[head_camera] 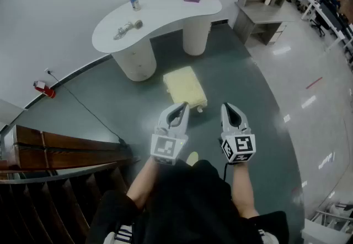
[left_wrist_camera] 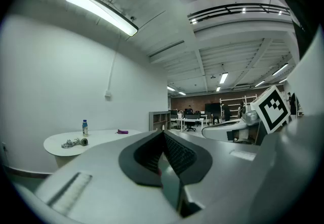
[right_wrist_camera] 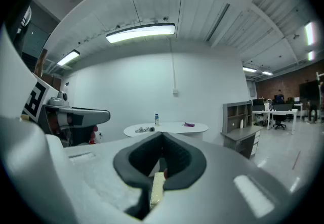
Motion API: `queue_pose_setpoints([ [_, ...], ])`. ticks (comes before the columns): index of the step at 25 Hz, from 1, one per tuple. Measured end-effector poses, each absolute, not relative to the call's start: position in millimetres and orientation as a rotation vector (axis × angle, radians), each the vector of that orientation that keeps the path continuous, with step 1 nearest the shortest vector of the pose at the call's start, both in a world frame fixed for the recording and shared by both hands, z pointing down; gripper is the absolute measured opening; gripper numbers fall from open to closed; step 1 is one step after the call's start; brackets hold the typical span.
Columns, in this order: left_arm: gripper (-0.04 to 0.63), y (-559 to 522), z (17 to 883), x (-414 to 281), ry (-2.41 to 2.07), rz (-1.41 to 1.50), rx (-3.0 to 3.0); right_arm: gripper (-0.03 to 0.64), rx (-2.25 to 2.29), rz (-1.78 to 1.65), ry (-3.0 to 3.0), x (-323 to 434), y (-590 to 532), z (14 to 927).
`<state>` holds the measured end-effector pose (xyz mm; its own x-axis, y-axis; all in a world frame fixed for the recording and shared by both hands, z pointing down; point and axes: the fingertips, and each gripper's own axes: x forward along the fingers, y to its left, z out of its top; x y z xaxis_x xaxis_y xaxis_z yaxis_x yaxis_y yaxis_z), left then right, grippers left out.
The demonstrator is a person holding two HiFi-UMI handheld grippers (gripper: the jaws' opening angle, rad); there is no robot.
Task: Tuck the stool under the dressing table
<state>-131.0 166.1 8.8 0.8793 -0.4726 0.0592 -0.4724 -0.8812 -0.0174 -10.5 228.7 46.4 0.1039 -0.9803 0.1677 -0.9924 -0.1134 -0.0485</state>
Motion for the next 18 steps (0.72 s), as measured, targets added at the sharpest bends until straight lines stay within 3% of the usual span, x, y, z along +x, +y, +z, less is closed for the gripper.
queue_pose_setpoints([
  [18,0.006,162.7,10.4,-126.4,0.796,-0.101,-3.053,0.0,2.3,0.255,-2.055,-3.0,226.3,42.4],
])
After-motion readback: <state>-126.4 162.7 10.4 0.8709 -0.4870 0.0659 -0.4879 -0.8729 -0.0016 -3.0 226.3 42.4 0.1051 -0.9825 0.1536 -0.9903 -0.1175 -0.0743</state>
